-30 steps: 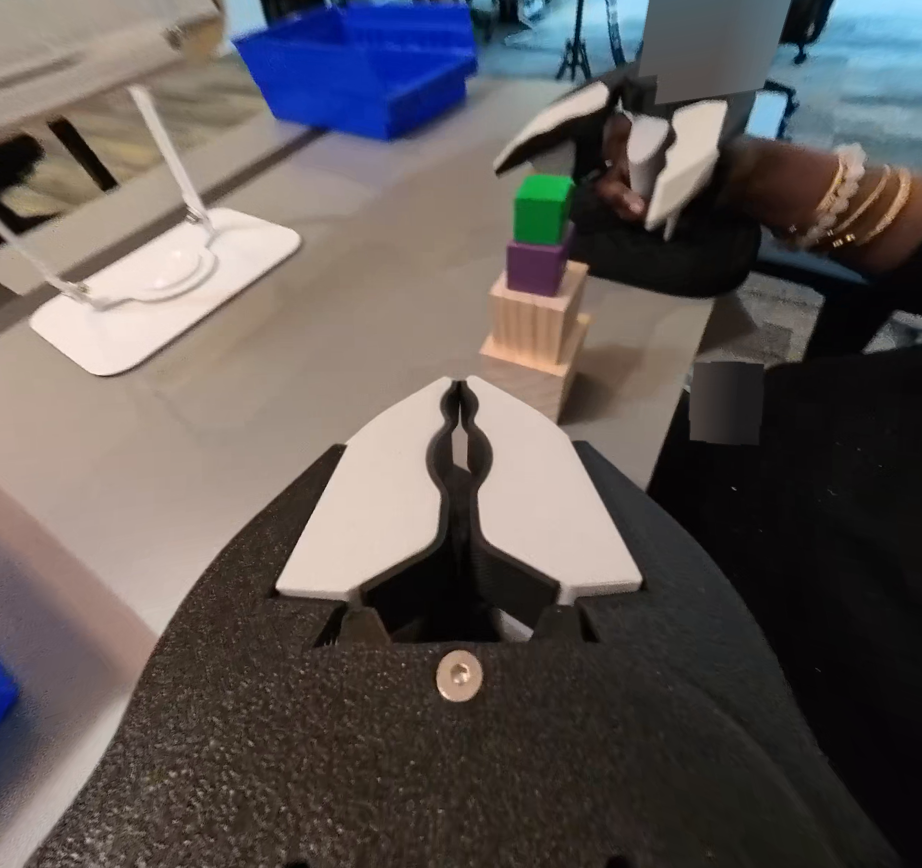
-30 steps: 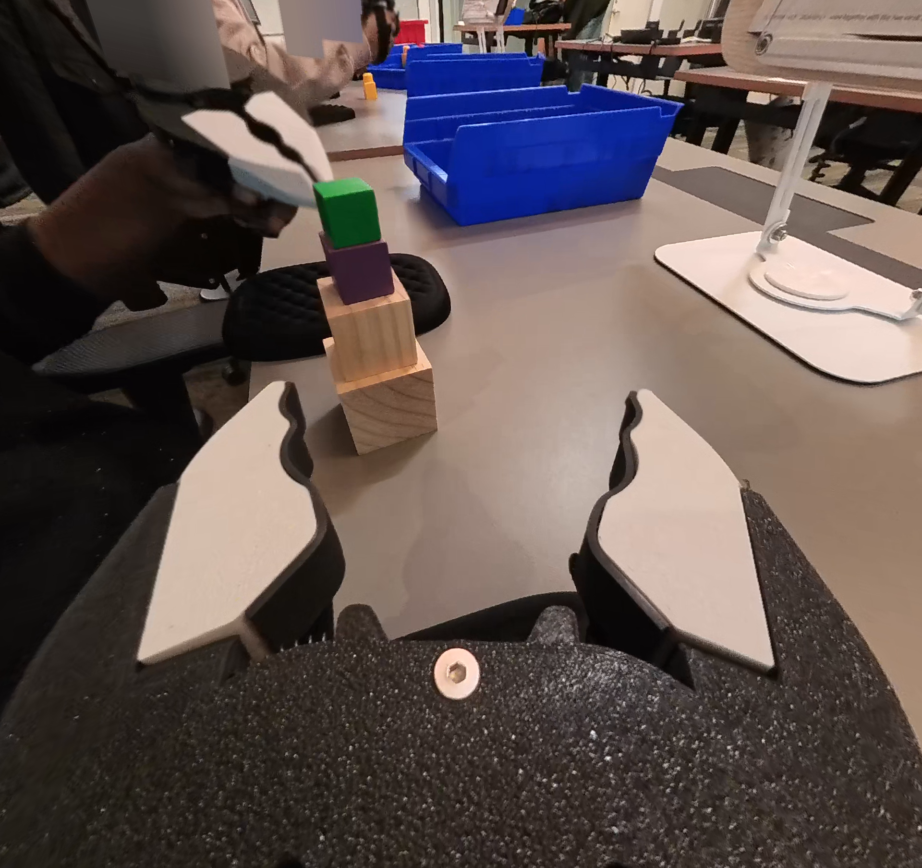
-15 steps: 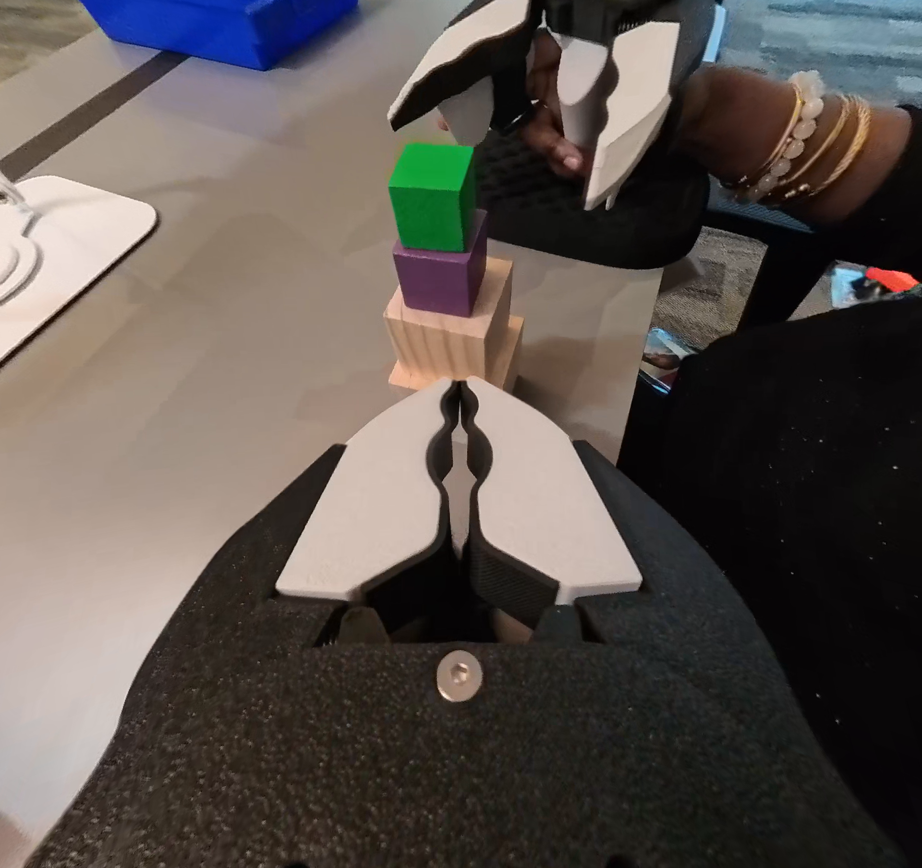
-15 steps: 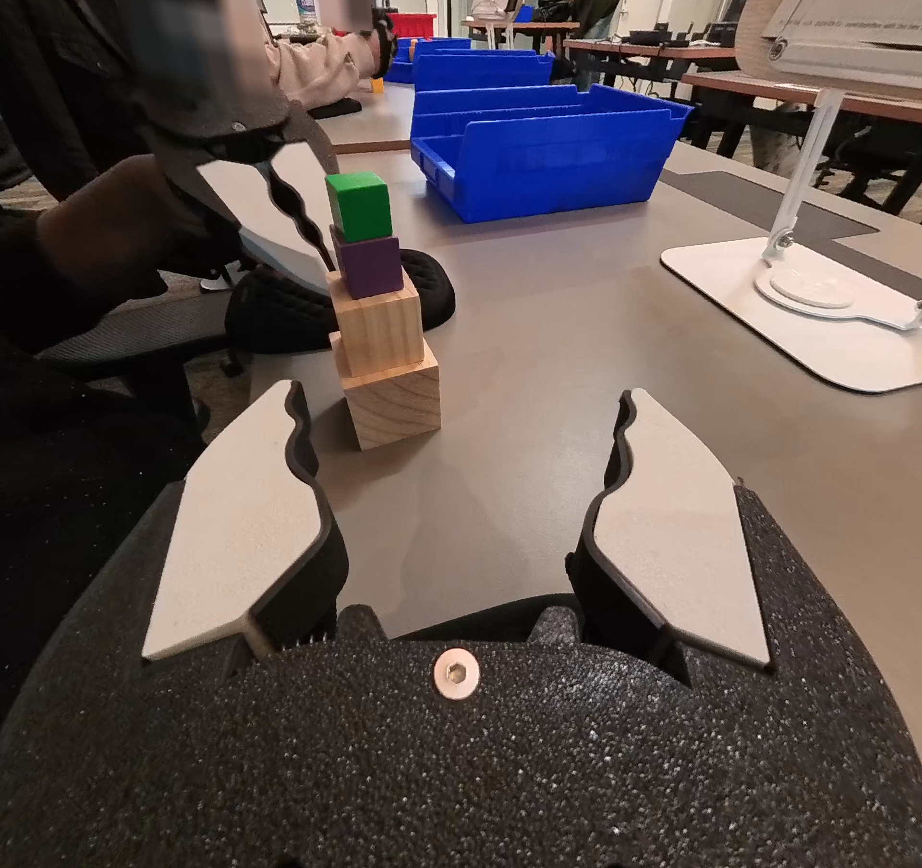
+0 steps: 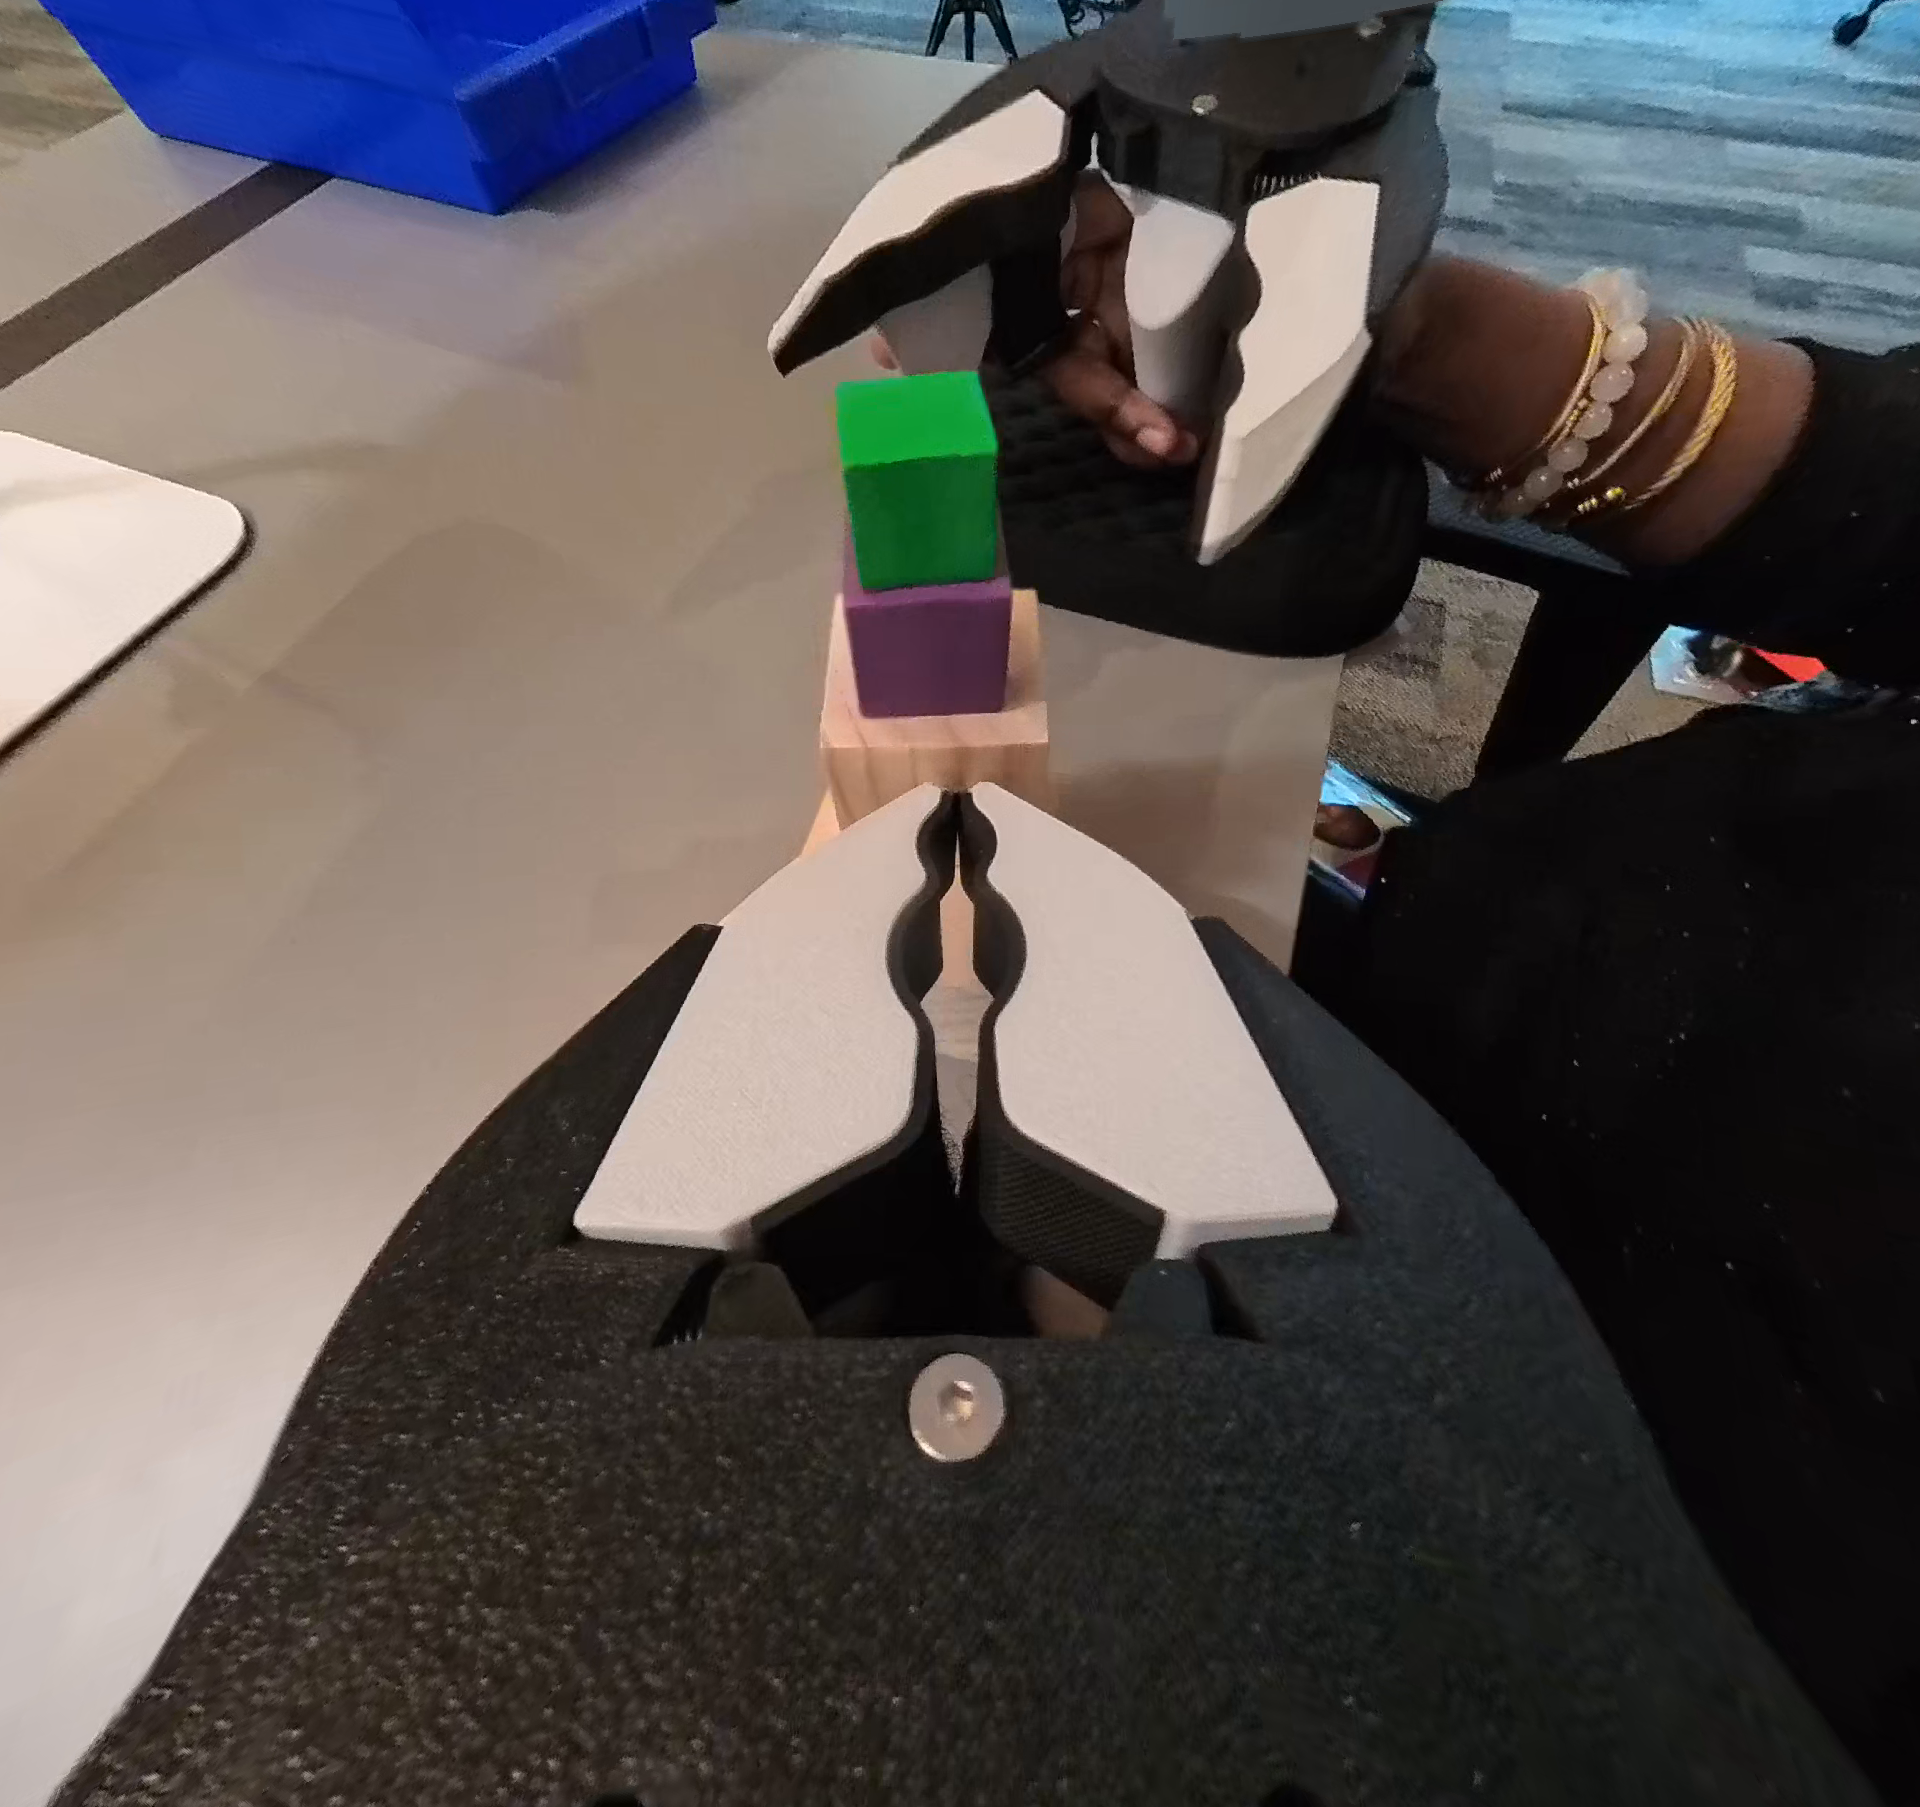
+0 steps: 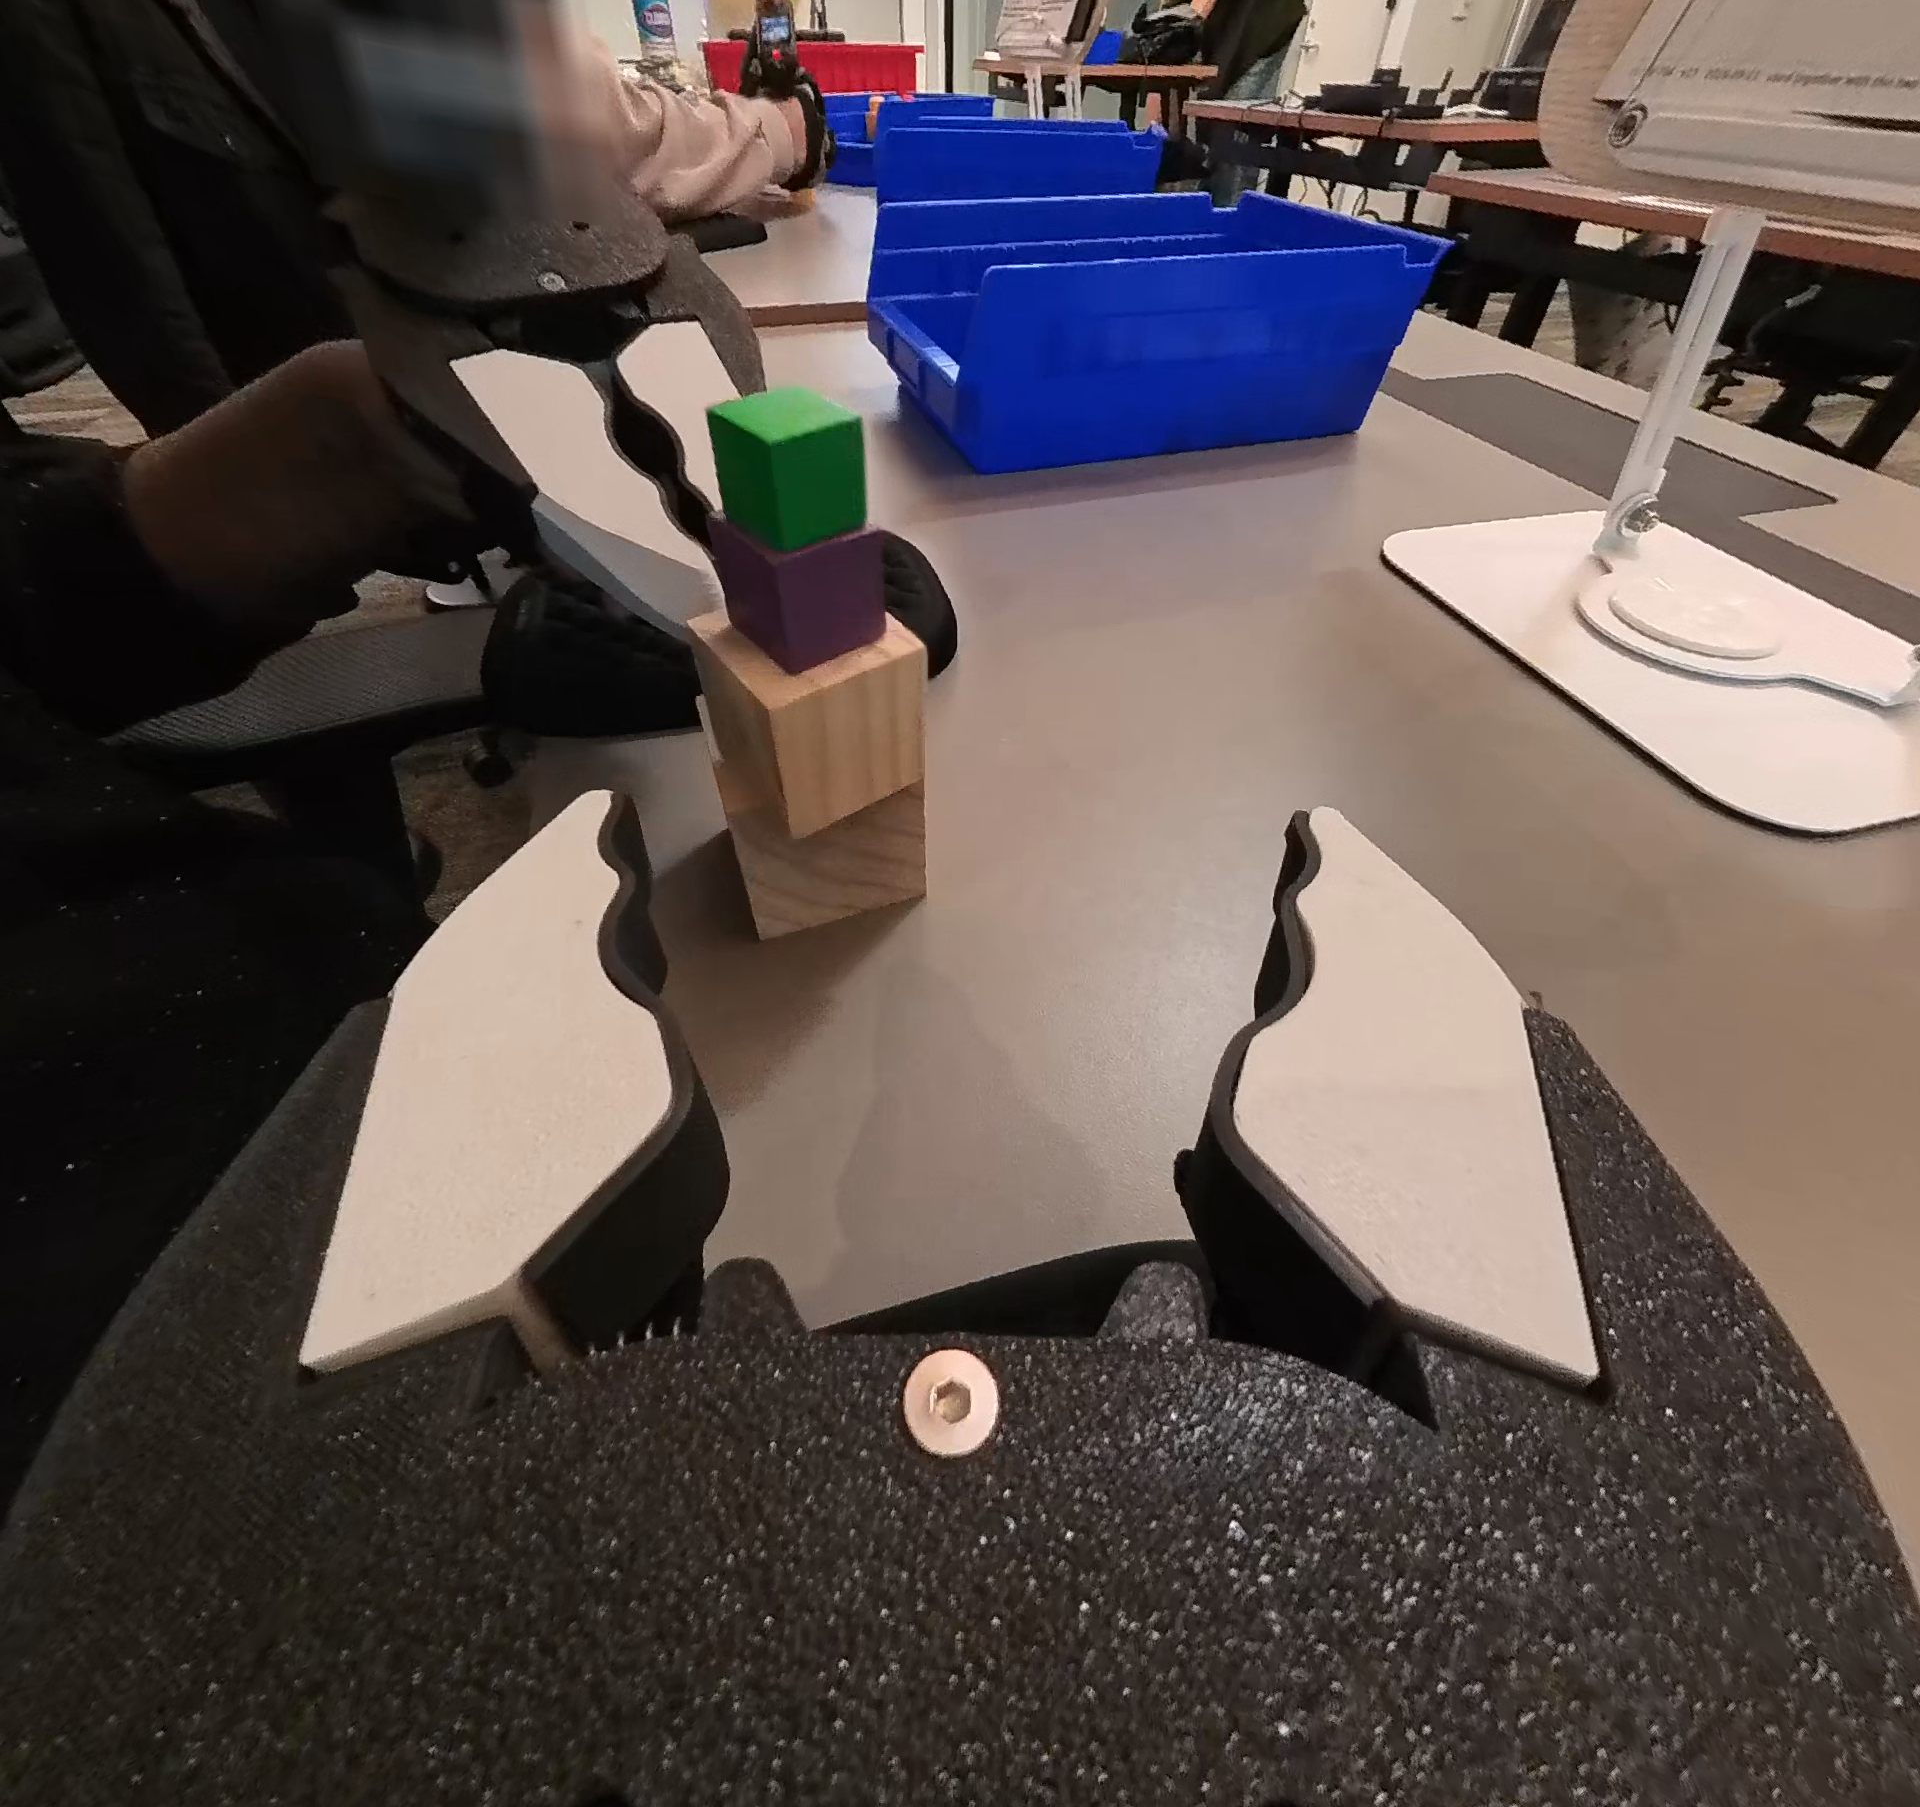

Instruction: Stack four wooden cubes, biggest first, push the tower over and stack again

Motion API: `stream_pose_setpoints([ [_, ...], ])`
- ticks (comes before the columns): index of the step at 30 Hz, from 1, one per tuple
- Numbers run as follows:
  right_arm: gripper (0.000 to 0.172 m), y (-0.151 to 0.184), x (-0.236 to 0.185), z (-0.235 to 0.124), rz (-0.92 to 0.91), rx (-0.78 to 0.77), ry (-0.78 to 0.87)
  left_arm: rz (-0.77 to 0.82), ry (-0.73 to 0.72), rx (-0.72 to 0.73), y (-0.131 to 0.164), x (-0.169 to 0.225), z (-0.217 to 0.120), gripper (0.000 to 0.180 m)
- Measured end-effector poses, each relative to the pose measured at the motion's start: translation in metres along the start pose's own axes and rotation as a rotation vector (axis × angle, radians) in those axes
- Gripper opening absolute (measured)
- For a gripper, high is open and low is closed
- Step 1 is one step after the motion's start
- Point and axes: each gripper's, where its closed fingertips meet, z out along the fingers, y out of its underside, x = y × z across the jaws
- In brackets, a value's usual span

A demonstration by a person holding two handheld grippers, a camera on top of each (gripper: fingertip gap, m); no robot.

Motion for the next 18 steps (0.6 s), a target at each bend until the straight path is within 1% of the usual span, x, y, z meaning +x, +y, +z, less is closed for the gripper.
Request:
stream_pose_setpoints([
  [7,0.113,-0.001,0.000,0.000,-0.007,0.005,0.002,-0.001,-0.002,0.009,-0.008,-0.002,0.016,0.000],
  [10,0.114,-0.001,0.000,-0.001,-0.002,0.011,0.004,0.011,-0.012,0.006,-0.010,-0.005,0.017,0.000],
  [13,0.114,-0.002,0.001,-0.002,0.003,0.017,0.004,0.015,-0.020,0.008,-0.011,-0.008,0.012,0.000],
  [18,0.113,-0.002,0.001,-0.001,0.006,0.014,0.004,0.019,-0.025,-0.016,-0.008,-0.012,-0.007,0.000],
])
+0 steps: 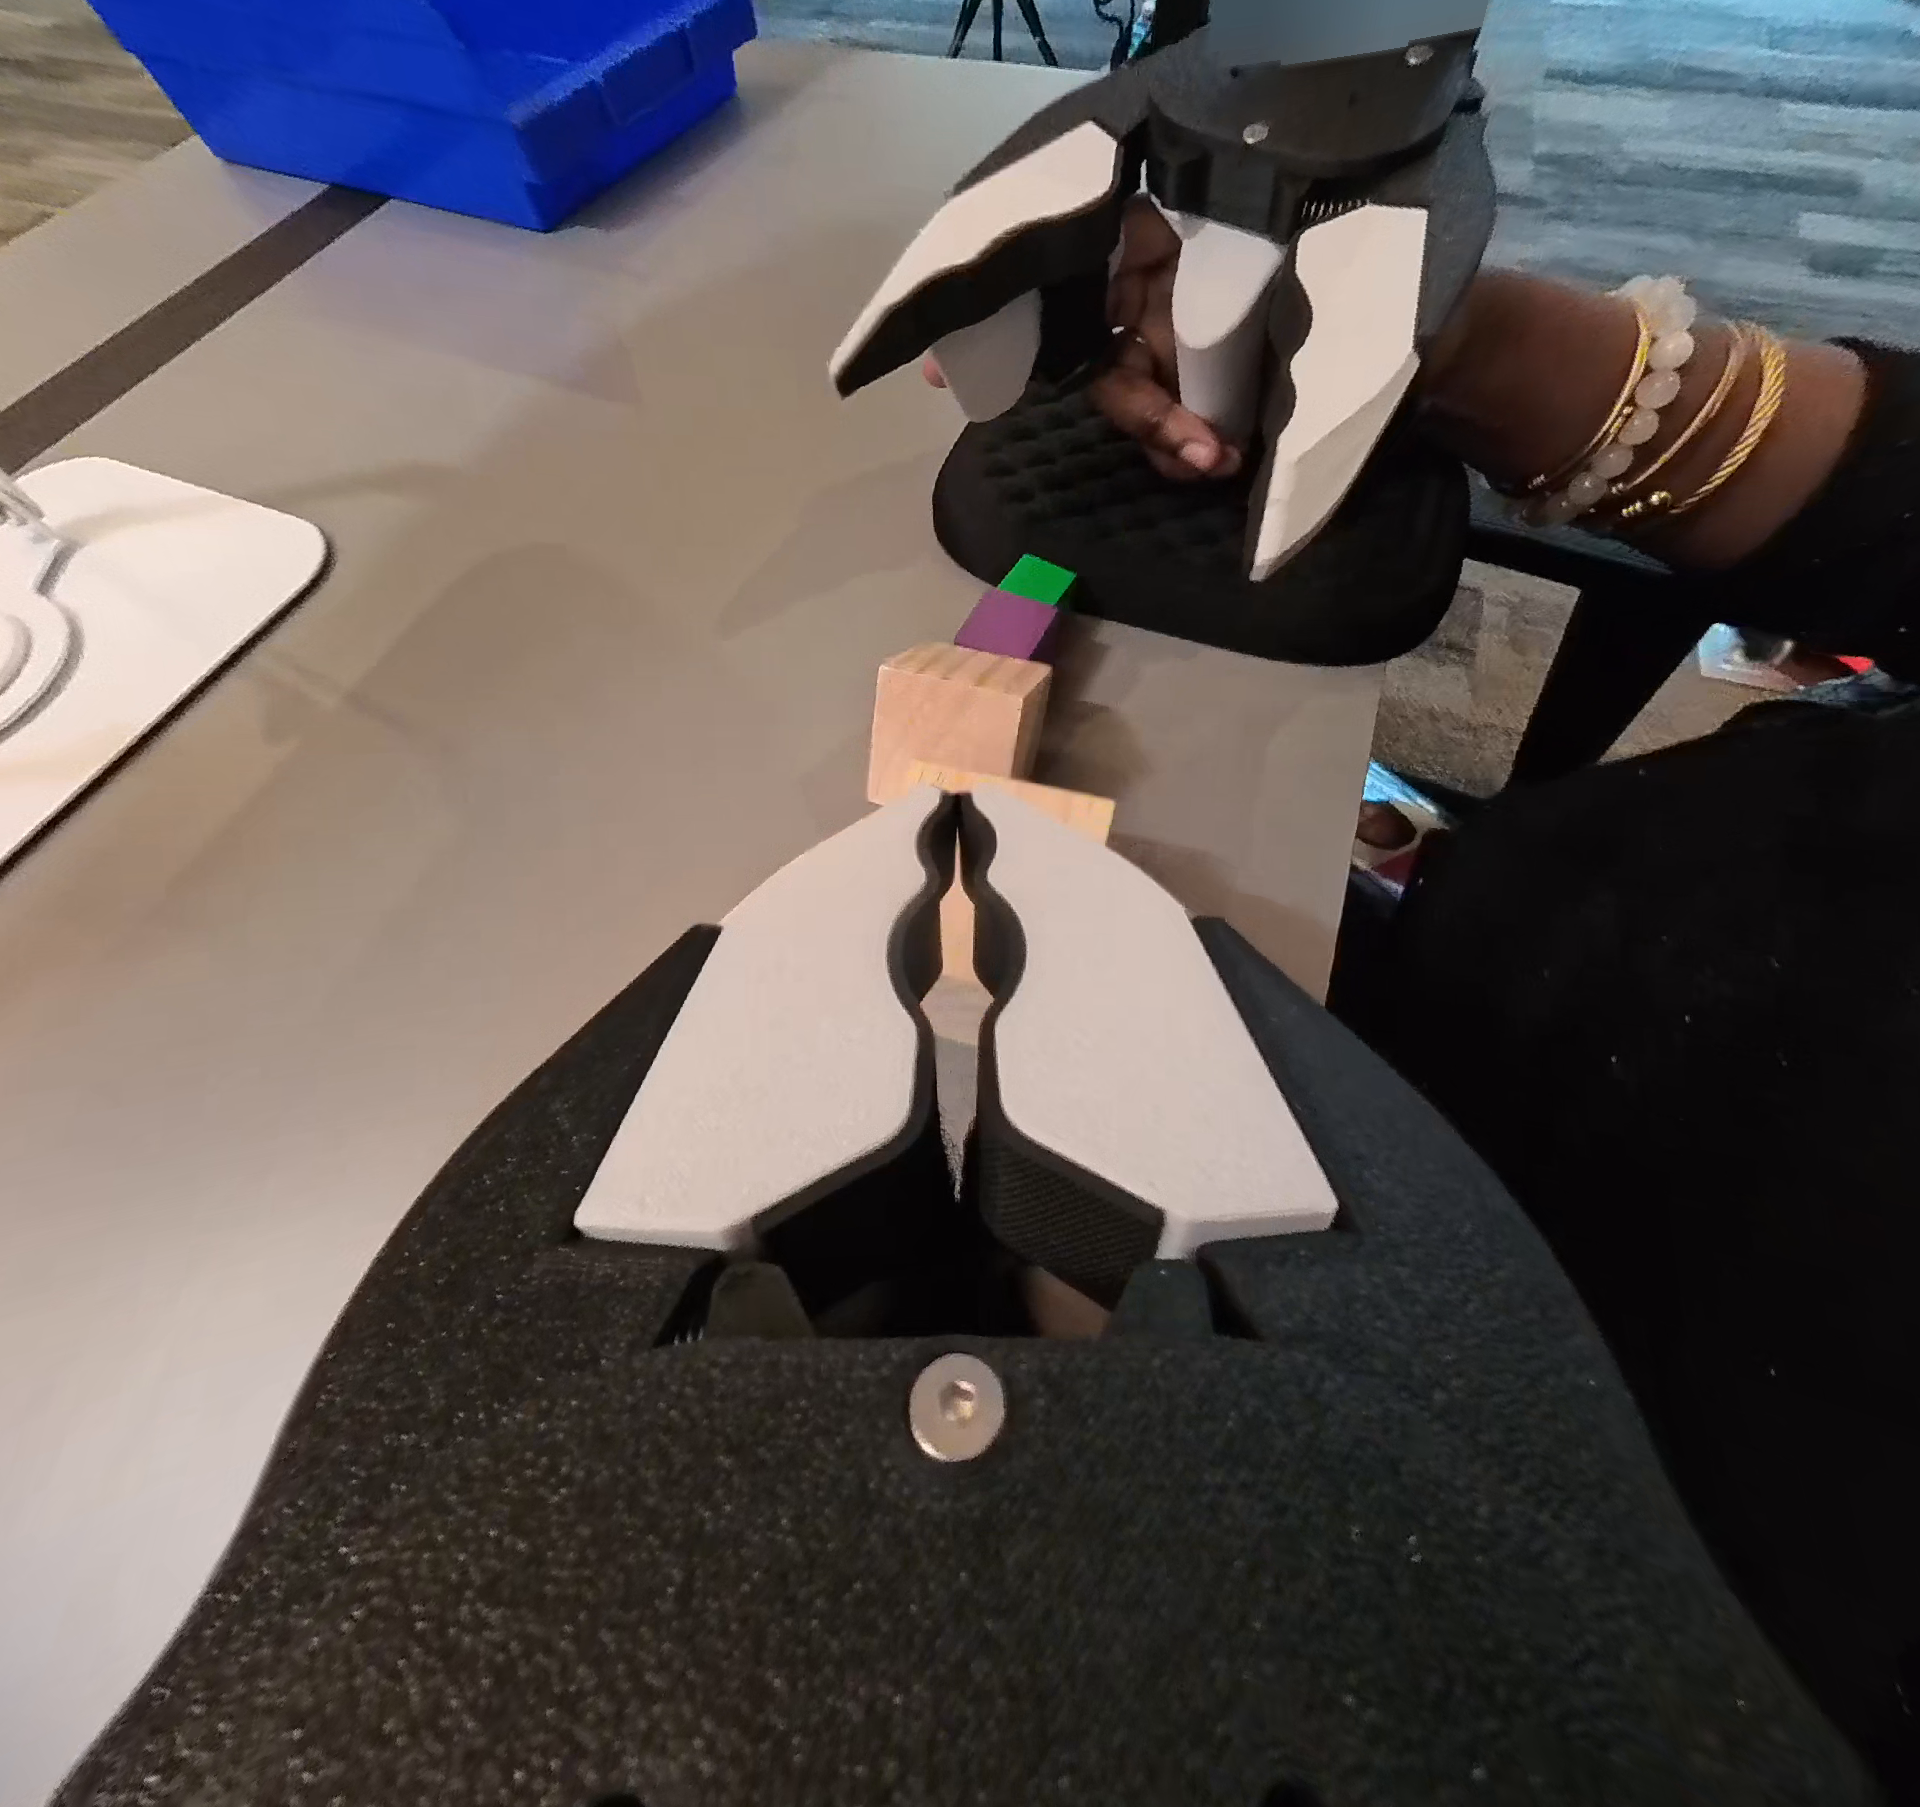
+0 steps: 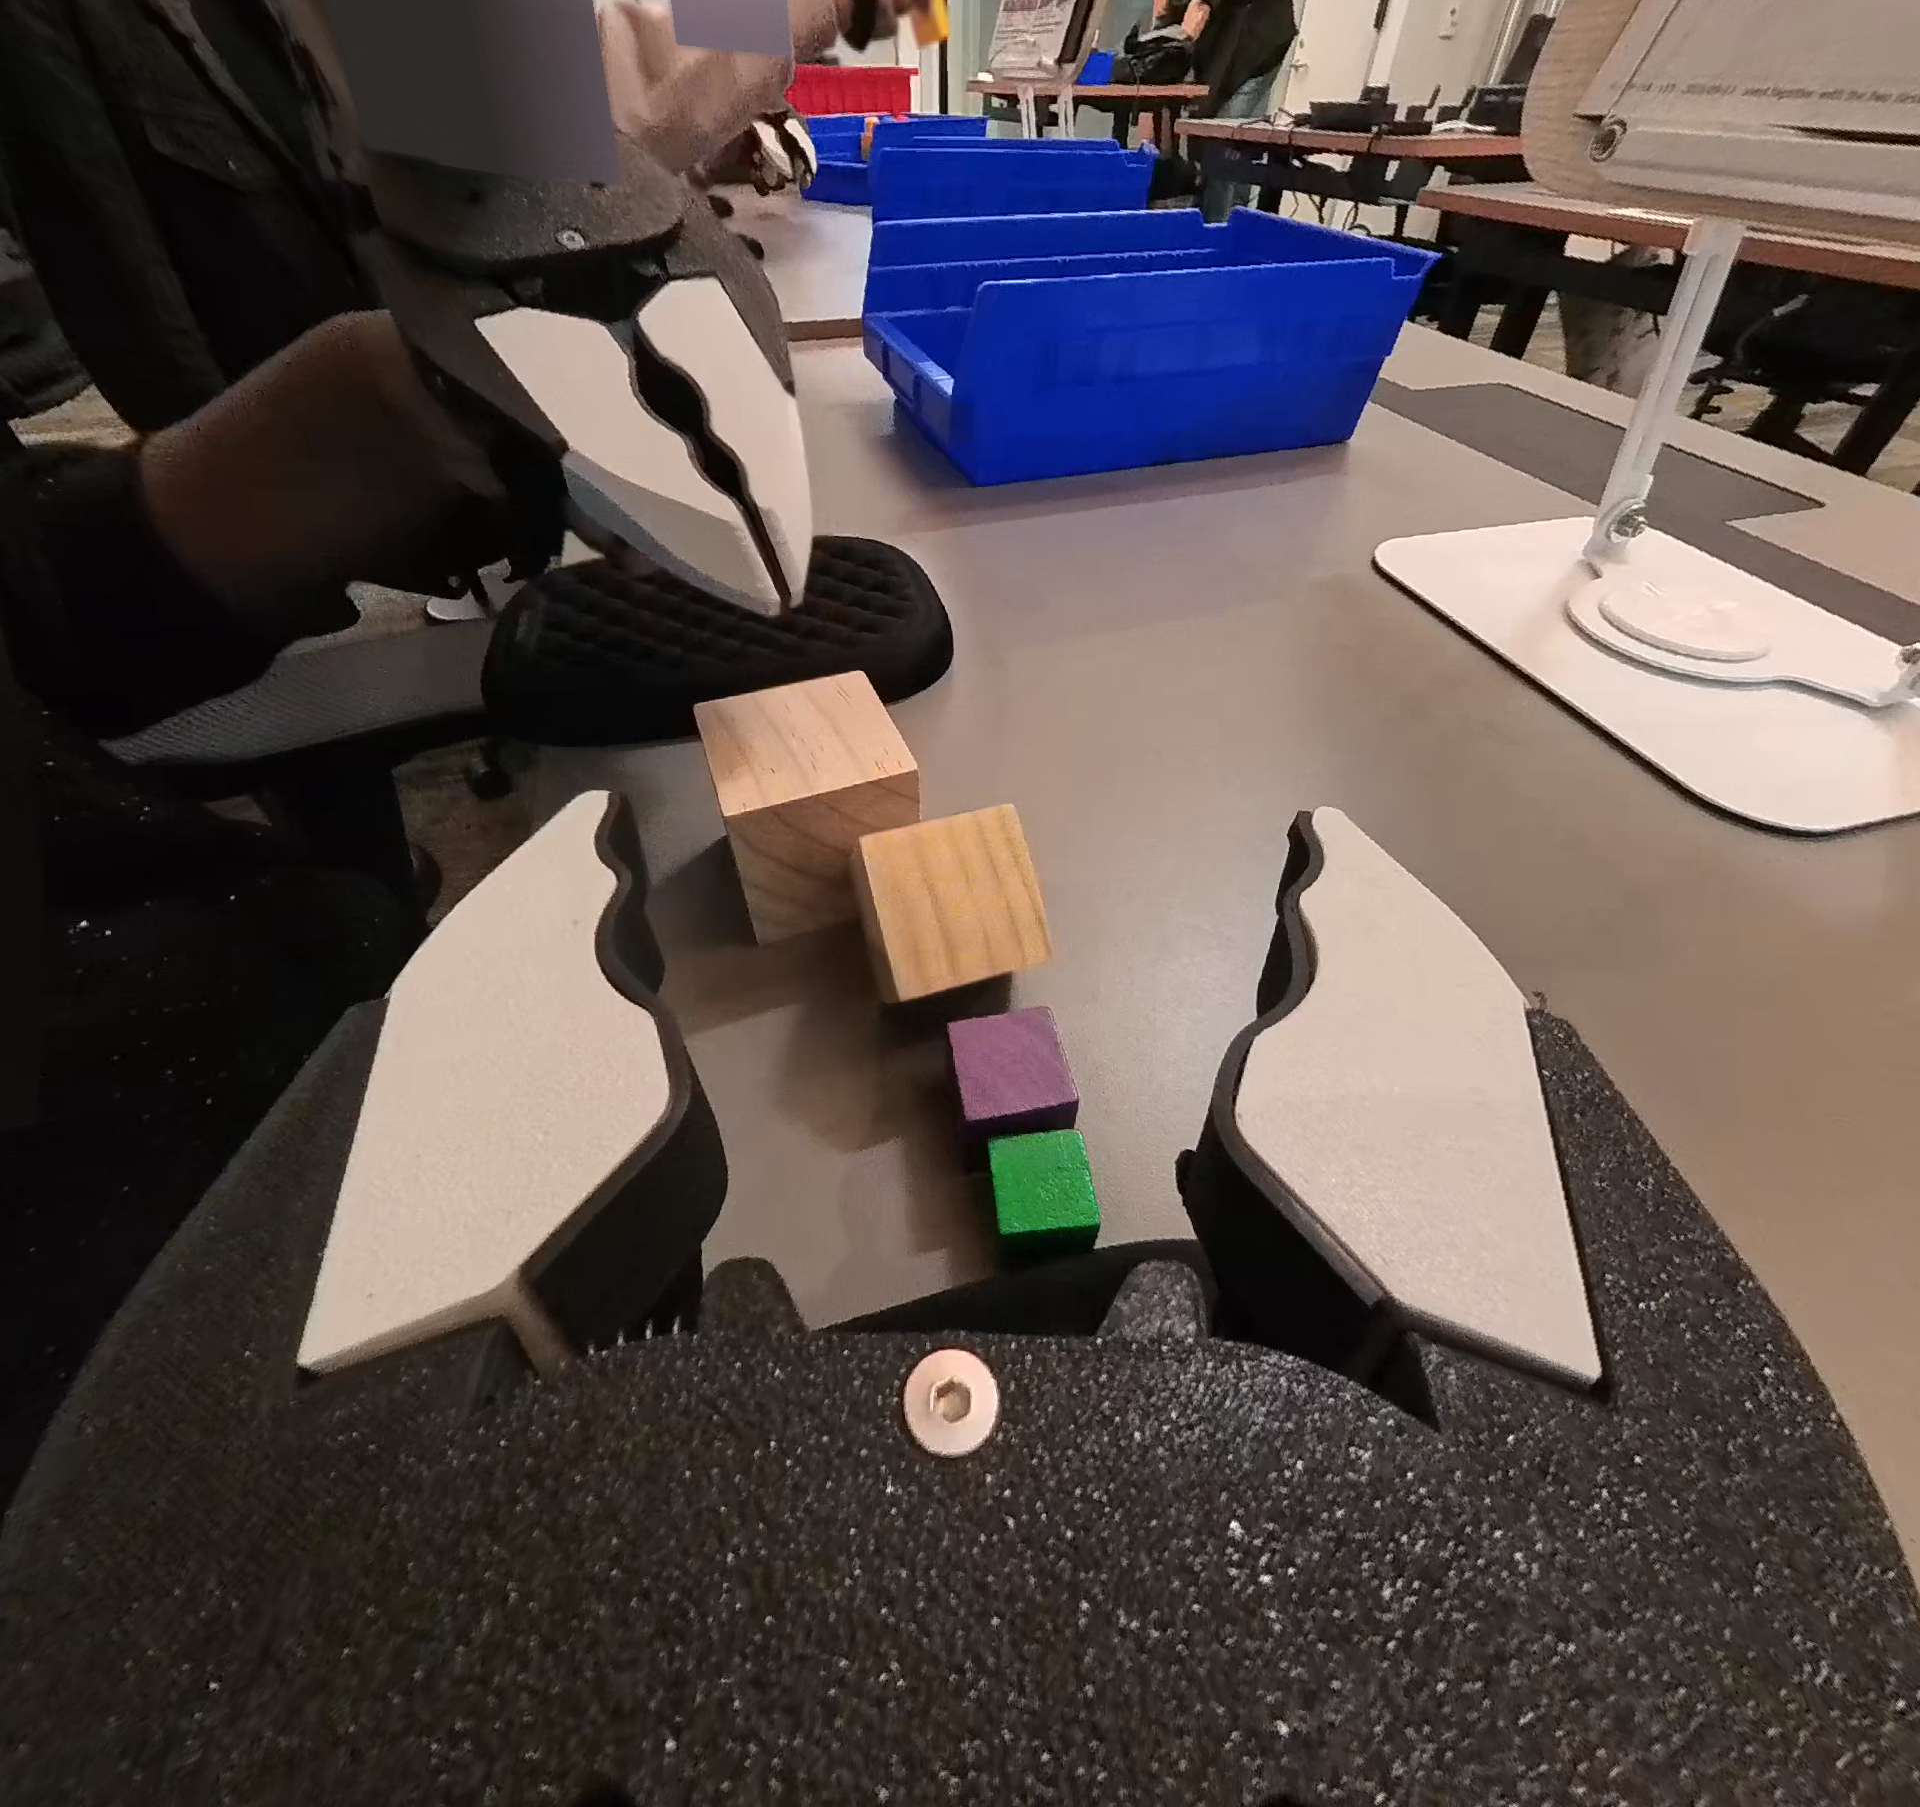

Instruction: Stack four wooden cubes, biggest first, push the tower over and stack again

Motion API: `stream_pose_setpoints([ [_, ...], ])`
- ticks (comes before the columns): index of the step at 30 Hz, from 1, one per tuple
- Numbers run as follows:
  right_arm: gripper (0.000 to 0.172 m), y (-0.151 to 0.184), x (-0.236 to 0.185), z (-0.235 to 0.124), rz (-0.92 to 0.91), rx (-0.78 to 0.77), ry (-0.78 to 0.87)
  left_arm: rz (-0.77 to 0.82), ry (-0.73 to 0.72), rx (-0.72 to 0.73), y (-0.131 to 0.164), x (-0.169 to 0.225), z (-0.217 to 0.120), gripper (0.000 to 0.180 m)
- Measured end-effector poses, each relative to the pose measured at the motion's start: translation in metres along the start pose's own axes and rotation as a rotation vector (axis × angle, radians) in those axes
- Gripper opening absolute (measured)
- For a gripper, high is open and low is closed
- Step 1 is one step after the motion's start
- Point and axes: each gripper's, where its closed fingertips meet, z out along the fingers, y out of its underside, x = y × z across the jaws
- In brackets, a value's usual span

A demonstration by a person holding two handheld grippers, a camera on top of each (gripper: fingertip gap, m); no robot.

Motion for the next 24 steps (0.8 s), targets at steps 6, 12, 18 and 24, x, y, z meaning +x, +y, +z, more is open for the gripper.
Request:
stream_pose_setpoints([
  [6,0.113,0.000,-0.001,0.000,-0.003,-0.001,-0.003,0.091,0.085,-0.200,0.010,0.002,-0.016,0.067],
  [12,0.113,-0.001,-0.002,-0.001,-0.003,0.012,-0.014,0.214,0.125,-0.462,0.015,0.002,-0.008,0.117],
  [18,0.113,-0.004,-0.002,-0.004,0.005,0.036,-0.017,0.308,0.218,-0.661,0.033,0.009,0.013,0.082],
  [24,0.113,-0.004,-0.002,-0.004,0.004,0.034,-0.020,0.320,0.223,-0.696,0.043,0.007,0.028,0.089],
])
